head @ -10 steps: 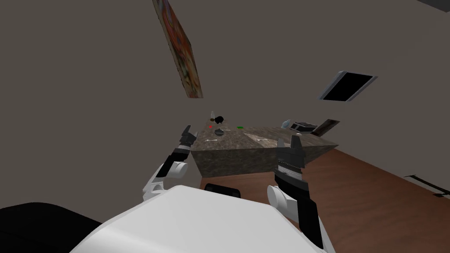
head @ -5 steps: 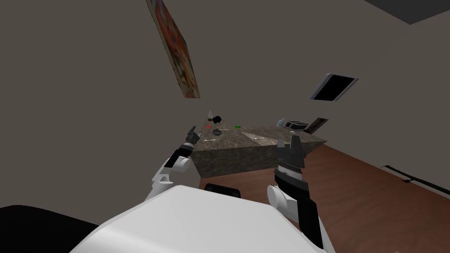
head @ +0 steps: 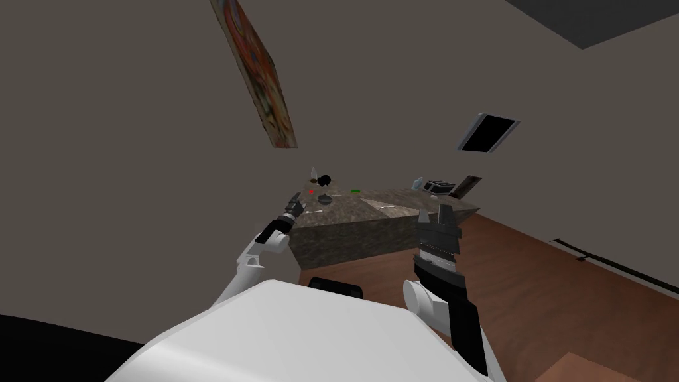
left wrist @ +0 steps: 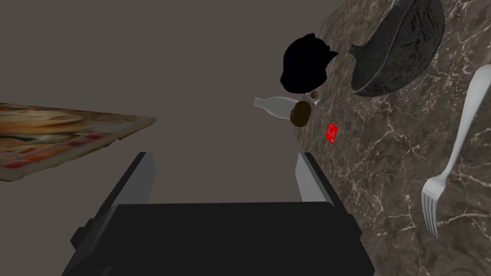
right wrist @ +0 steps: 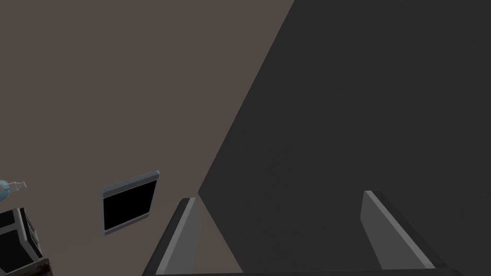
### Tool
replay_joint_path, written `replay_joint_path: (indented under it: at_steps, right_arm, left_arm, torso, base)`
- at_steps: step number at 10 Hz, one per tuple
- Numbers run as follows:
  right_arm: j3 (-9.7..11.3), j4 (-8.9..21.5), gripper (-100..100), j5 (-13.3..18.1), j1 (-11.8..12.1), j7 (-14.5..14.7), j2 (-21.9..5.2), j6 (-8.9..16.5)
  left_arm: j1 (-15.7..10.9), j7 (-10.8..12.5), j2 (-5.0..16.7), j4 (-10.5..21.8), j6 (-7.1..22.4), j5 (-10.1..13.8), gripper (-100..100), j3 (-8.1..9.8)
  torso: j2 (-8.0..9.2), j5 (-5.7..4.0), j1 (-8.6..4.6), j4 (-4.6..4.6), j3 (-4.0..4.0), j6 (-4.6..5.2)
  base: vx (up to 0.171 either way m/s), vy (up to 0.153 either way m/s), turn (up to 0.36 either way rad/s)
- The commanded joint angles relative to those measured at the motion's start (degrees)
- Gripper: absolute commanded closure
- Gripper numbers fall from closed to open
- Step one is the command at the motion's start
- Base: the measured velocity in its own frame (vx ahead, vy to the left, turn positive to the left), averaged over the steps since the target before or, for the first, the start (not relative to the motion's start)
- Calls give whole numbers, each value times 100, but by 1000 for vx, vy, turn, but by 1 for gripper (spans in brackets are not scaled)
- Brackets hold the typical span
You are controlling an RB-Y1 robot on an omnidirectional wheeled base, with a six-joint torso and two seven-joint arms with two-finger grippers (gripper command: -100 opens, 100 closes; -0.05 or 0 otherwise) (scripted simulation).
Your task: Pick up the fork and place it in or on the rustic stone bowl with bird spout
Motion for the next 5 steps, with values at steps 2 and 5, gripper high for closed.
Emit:
replay_joint_path:
  at_steps: [2, 5]
  right_arm:
    - [0, 0, 0, 0, 0, 0, 0, 0]
    - [0, 0, 0, 0, 0, 0, 0, 0]
  left_arm:
    - [-268, -36, 148, 308, 436, 137, -100, -19]
    - [-743, -110, 423, 841, 926, 383, -100, -64]
  torso:
    - [-1, 0, -1, 0, -1, 3]
    - [-1, 0, 0, 0, -1, -1]
  base:
    - [-8, -5, -81]
    - [-5, -6, -84]
